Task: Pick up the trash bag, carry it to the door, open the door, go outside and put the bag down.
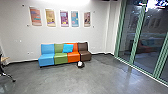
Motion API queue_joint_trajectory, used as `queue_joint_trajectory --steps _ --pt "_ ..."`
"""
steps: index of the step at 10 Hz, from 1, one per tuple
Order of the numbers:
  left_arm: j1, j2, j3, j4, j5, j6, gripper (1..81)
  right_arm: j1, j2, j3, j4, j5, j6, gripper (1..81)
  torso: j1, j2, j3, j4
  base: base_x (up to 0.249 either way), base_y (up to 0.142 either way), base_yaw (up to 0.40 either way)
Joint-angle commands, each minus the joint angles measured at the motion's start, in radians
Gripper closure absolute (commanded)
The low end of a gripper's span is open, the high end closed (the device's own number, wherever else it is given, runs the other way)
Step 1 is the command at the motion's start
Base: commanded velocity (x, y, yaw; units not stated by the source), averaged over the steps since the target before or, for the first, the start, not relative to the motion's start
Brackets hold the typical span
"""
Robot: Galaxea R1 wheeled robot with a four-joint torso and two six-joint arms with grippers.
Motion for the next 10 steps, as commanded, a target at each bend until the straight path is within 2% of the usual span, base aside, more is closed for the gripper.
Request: queue_joint_trajectory --steps 1,10 --pt "-0.056 0.004 0.007 -0.003 0.050 -0.001 1.0 0.061 0.003 0.009 -0.007 -0.053 -0.002 1.0 0.000 0.000 0.000 0.000 0.144 0.000 0.000" --pt "-0.056 0.002 0.007 -0.003 0.050 -0.001 1.0 0.058 0.003 0.009 -0.010 -0.051 -0.003 1.0 0.000 0.000 0.000 0.000 0.144 0.070 0.000"
